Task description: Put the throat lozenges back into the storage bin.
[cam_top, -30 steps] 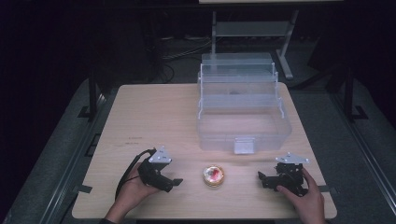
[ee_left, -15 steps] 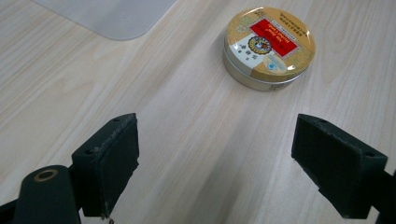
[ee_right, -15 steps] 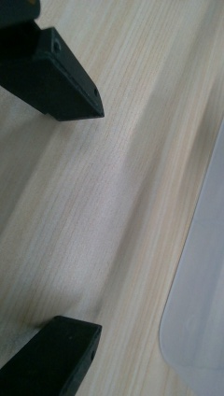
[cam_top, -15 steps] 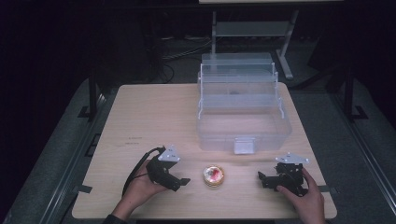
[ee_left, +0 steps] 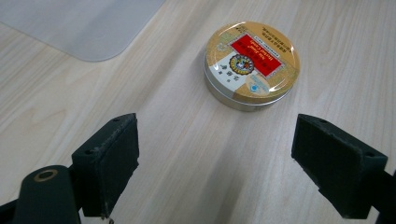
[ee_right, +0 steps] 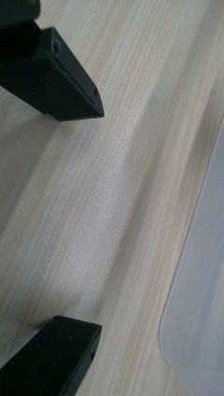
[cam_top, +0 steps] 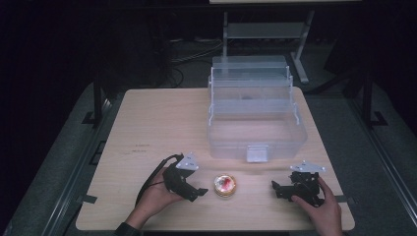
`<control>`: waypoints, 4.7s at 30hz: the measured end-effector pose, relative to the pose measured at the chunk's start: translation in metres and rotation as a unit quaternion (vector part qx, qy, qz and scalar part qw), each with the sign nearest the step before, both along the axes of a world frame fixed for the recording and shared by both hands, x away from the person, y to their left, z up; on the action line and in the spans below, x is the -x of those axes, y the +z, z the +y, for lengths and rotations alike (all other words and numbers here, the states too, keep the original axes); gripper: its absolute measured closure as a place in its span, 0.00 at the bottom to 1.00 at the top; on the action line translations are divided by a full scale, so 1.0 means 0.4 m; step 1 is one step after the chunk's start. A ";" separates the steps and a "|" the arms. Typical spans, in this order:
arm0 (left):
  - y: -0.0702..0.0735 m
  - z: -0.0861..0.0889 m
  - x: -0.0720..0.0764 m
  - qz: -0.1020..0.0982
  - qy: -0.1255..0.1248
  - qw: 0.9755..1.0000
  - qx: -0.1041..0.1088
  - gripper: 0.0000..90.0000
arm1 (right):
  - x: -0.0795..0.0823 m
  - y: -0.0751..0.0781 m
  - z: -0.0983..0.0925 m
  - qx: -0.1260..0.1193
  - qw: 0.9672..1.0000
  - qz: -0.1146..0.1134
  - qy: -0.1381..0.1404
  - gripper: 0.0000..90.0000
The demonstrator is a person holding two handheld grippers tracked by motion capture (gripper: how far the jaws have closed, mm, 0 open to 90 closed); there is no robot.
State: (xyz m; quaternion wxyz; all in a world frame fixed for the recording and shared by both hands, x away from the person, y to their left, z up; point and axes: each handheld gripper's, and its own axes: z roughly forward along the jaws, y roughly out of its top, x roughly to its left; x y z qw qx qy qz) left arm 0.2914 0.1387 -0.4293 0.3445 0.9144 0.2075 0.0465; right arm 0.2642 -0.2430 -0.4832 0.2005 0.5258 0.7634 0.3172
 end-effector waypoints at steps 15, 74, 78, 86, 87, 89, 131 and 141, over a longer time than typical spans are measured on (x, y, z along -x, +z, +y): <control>0.007 -0.049 -0.014 0.003 -0.020 1.000 -0.004 0.16 | 0.000 0.000 0.000 0.000 1.000 0.000 0.000 0.00; -0.029 -0.247 -0.056 0.020 -0.114 0.987 -0.108 0.16 | 0.000 0.000 0.000 0.000 1.000 0.000 0.000 0.00; -0.036 -0.253 -0.055 0.015 -0.116 0.986 -0.117 0.16 | 0.000 0.000 0.000 0.000 1.000 0.000 0.000 0.00; -0.050 -0.260 -0.053 0.016 -0.125 0.983 -0.135 0.16 | 0.001 0.000 0.000 0.000 1.000 0.000 0.001 0.00; -0.051 -0.261 -0.053 0.017 -0.125 0.983 -0.136 0.16 | 0.001 0.000 0.000 0.000 1.000 0.000 0.001 0.00; -0.052 -0.261 -0.053 0.017 -0.124 0.983 -0.136 0.16 | 0.001 0.000 0.000 0.000 1.000 0.000 0.001 0.00; -0.010 -0.244 -0.061 0.027 -0.114 0.985 -0.128 0.22 | 0.002 0.000 0.000 0.000 1.000 0.000 0.001 0.00; 0.014 -0.240 -0.068 0.029 -0.112 0.985 -0.127 0.22 | 0.001 0.000 0.000 0.000 1.000 0.000 0.001 0.00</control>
